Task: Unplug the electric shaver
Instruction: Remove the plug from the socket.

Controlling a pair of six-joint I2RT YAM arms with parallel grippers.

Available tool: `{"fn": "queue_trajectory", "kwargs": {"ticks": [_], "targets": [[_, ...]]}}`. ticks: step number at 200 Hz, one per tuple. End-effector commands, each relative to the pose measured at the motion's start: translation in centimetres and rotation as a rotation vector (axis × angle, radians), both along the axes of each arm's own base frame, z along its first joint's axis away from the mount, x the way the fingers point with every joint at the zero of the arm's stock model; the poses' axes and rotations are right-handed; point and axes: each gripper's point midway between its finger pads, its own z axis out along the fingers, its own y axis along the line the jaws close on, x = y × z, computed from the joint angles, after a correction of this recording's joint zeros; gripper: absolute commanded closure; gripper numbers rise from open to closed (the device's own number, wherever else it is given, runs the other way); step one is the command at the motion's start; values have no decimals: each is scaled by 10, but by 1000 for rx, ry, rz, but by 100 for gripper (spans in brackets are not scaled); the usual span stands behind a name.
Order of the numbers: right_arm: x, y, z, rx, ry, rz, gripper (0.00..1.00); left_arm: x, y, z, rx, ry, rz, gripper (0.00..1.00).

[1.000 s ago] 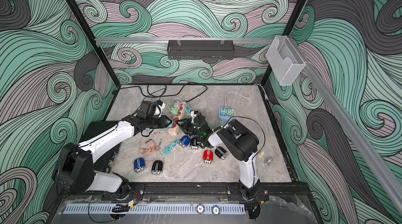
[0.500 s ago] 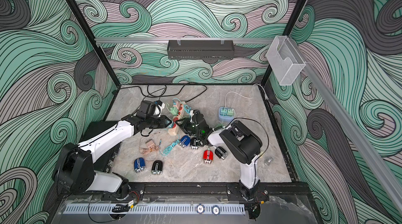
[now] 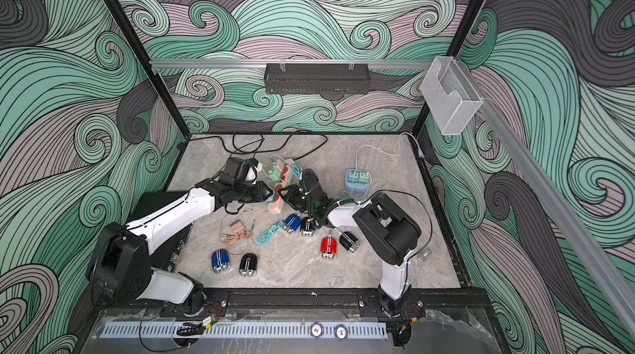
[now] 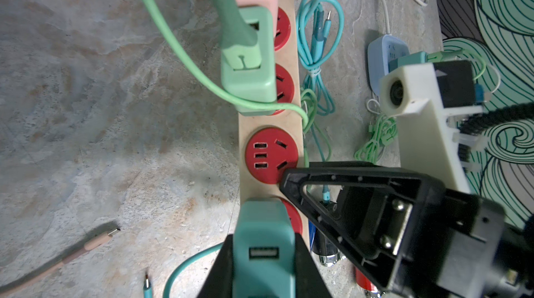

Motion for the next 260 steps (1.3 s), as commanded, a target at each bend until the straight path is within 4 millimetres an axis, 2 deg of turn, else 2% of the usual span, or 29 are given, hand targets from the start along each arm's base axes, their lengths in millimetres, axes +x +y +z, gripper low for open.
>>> {"fn": "queue_trajectory", "kwargs": {"ticks": [1, 29, 73, 126, 173, 176, 187, 227, 230, 237, 260], "targets": [[29, -48, -36, -154, -15, -196, 85, -2, -10, 32, -118, 22, -14, 99], [28, -46, -36, -127, -29, -187, 85, 1, -2, 36, -131, 14, -1, 100], [26, -44, -34, -93, -43, -182, 86, 1, 17, 24, -80, 20, 27, 100], [28, -44, -35, -129, -36, -174, 86, -6, 13, 5, -29, 30, -1, 100], [26, -46, -34, -215, -46, -166, 86, -14, 1, 4, 57, 13, -40, 100], [26, -46, -34, -218, -47, -165, 85, -14, -1, -5, 74, 33, -44, 100], [26, -46, -35, -216, -47, -166, 86, -16, -3, -8, 89, 42, -57, 100], [25, -42, -28, -139, -79, -161, 86, -11, 9, -8, -19, 75, 8, 100], [25, -42, -27, -132, -81, -161, 86, -11, 11, 0, -27, 54, 12, 100], [25, -41, -26, -122, -86, -159, 86, -11, 14, 4, -32, 48, 15, 100], [26, -37, -20, -62, -94, -150, 86, -11, 19, 1, -72, 76, 21, 100]]}}
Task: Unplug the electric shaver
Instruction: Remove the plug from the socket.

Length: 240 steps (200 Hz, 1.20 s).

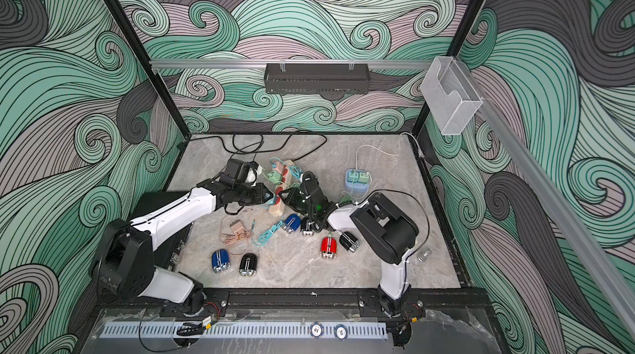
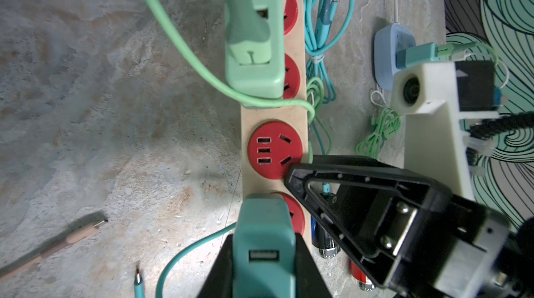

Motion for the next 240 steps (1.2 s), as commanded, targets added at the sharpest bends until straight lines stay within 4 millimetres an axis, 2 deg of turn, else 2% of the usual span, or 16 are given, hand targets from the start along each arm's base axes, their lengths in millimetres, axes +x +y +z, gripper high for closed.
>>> {"fn": "queue_trajectory", "kwargs": {"ticks": [1, 26, 75, 110, 166, 210, 240], "targets": [[30, -35, -11, -38, -41, -160, 86, -8, 14, 14, -53, 22, 17, 100], [30, -34, -9, 7, -41, -160, 86, -7, 21, 7, -50, 36, 34, 100], [31, -42, -19, -96, -8, -181, 86, -10, 18, 8, -38, 20, 5, 100], [31, -47, -21, -204, -7, -190, 86, -16, 9, 16, 12, -16, -31, 100], [34, -48, -19, -291, -34, -191, 87, -21, -11, 16, 29, -2, -74, 100], [32, -56, -22, -352, -50, -211, 88, -15, -14, 30, -58, 33, -18, 100], [34, -49, -17, -253, -72, -204, 88, -7, -7, 37, -129, 34, 6, 100]]}}
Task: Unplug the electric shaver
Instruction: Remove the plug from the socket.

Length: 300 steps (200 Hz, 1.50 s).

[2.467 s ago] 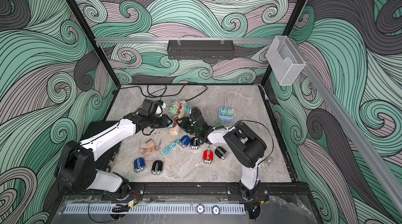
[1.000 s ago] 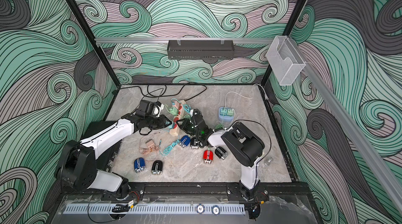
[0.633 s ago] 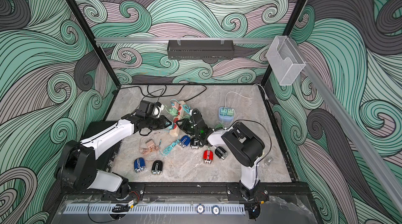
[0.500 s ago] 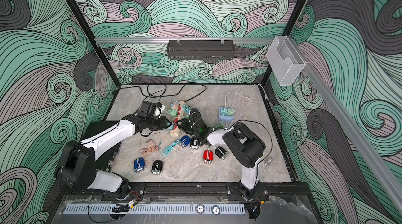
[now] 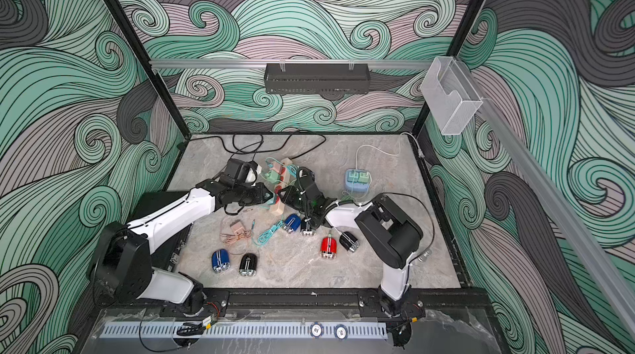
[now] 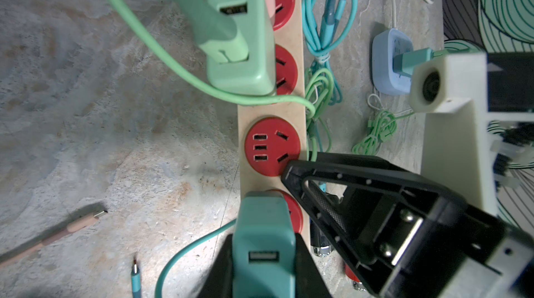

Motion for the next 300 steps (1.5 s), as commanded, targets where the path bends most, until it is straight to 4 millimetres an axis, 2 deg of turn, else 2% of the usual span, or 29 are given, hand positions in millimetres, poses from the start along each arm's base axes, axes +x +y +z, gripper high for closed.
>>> {"fn": "queue_trajectory", "kwargs": {"ticks": [1, 58, 108, 144, 182, 217, 237, 250, 269, 300], "targets": [[31, -49, -26, -125, -49, -195, 88, -4, -3, 31, -115, 18, -15, 100], [32, -48, -21, 6, -48, -189, 88, 2, 16, 29, -207, -25, -30, 100], [34, -43, -18, 66, -43, -171, 88, -2, 24, 14, -159, -11, -52, 100], [32, -49, -22, -86, -35, -172, 88, -4, 28, 8, -92, -5, -43, 100], [31, -55, -17, -216, -59, -177, 89, -9, 18, 10, 6, -11, -60, 100], [31, -57, -8, -302, -89, -176, 89, -13, 8, 16, 19, -8, -74, 100], [32, -58, -7, -276, -91, -185, 89, -13, 7, 20, -2, -5, -61, 100], [32, -54, -7, -199, -96, -178, 89, -12, 9, 22, -17, 0, -51, 100], [34, -51, -2, -89, -103, -170, 89, -10, 16, 23, -34, 1, -31, 100], [33, -50, 4, -31, -116, -157, 89, -6, 29, 18, -101, 19, 4, 100]]}}
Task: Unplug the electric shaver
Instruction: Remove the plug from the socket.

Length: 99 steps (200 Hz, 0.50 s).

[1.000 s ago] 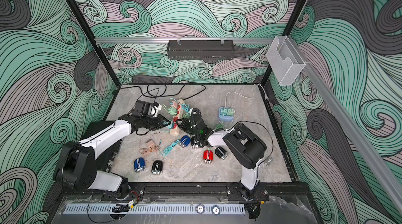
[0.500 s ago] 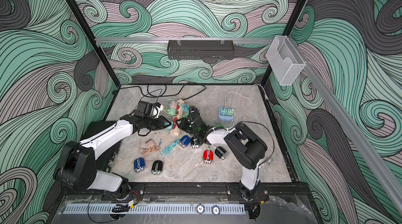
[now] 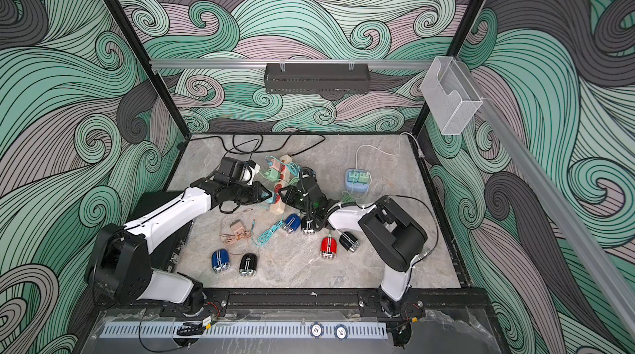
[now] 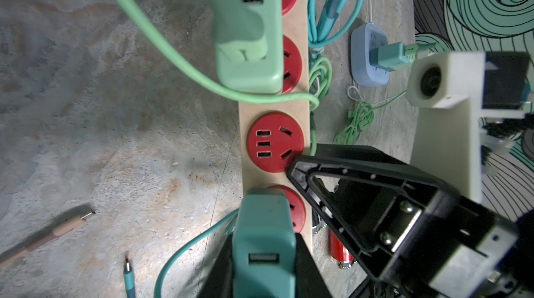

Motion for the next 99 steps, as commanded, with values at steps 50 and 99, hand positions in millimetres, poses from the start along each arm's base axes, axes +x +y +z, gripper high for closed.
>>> {"fn": "queue_trajectory", "kwargs": {"ticks": [50, 99], "targets": [[32, -58, -17, -197, -43, -185, 89, -3, 34, 11, -47, 1, 60, 100], [33, -70, -27, -376, -37, -229, 90, -5, 30, 20, -52, -19, 48, 100]]}}
